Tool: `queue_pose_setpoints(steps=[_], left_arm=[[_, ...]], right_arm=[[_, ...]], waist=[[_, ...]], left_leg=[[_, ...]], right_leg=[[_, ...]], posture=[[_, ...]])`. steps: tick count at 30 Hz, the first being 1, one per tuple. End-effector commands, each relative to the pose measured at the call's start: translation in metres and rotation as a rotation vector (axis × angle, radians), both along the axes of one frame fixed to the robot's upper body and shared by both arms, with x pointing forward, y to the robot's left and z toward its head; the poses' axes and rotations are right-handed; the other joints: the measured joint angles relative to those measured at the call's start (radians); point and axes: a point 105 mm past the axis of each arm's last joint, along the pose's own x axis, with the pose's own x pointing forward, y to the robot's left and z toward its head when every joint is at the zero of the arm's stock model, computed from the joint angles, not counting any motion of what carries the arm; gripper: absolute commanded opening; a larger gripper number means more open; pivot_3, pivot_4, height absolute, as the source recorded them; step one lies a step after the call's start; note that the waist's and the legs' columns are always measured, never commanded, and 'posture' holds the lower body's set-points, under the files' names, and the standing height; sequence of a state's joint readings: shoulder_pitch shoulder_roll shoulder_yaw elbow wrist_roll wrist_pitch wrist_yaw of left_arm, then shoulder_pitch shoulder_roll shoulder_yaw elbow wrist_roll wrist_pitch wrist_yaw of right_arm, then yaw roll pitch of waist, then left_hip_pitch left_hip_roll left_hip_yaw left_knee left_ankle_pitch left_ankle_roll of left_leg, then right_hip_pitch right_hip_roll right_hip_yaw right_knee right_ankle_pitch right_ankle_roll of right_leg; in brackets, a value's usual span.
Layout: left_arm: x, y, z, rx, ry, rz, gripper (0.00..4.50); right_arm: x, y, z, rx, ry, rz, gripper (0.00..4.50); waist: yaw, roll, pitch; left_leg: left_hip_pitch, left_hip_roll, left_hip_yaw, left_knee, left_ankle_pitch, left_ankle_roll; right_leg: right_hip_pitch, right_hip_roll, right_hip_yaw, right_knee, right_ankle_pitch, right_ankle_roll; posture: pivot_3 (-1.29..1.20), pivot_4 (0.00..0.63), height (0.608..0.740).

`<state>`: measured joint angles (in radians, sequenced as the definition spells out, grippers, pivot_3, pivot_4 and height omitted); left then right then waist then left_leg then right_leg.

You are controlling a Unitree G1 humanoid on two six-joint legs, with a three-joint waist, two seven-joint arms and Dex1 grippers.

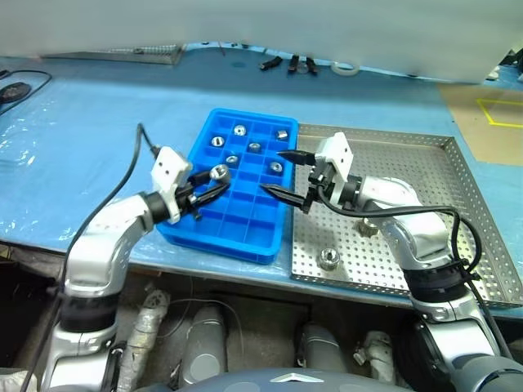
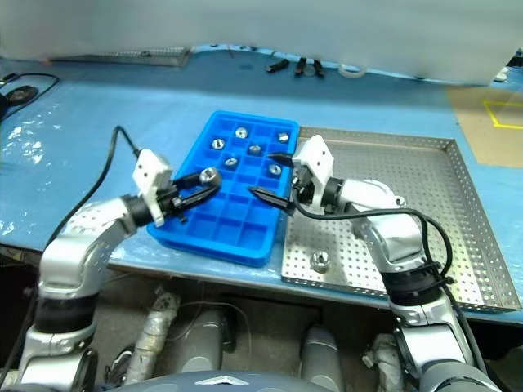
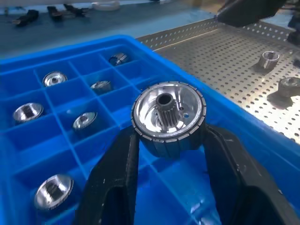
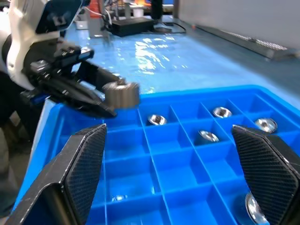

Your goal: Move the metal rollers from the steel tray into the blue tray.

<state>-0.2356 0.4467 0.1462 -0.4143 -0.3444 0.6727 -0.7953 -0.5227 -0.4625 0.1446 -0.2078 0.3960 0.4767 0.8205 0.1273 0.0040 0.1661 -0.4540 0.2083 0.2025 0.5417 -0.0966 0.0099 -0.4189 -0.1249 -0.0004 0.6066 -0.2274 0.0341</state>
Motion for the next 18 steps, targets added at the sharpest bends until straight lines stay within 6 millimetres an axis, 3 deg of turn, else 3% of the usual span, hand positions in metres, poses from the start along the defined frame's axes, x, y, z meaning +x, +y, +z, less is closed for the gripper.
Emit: queue_pose_setpoints(steps=[1,11,18], left_arm=[[-0.016,0.009,0.013,0.019,-0.06,0.01,1.66],[-0.028,0.047,-0.01,0.034,0.01,0.174,1.66],[-0.027,0.051,-0.024,0.045,0.046,0.206,1.66]], right_arm=[[-0.004,0.006,0.009,0.006,-0.042,0.056,4.5],[0.0,0.013,0.007,0.004,-0.04,0.1,4.5],[-0.004,0.013,0.002,-0.008,-0.011,0.122,4.5]], waist=[[0.006,0.0,0.0],[0.029,0.0,0.0],[0.032,0.0,0.0]], left_leg=[[0.0,0.0,0.0,-0.001,0.0,0.0],[0.001,0.0,-0.002,-0.001,0.001,-0.002],[0.001,0.0,-0.004,-0.001,0.001,-0.002]], right_leg=[[0.0,0.0,0.0,0.0,0.0,0.0],[0.0,0.001,0.0,0.001,0.0,0.0],[0.0,0.001,0.0,0.001,0.0,0.001]], posture=[[0.26,0.15,0.74],[0.29,0.15,0.74],[0.29,0.15,0.74]])
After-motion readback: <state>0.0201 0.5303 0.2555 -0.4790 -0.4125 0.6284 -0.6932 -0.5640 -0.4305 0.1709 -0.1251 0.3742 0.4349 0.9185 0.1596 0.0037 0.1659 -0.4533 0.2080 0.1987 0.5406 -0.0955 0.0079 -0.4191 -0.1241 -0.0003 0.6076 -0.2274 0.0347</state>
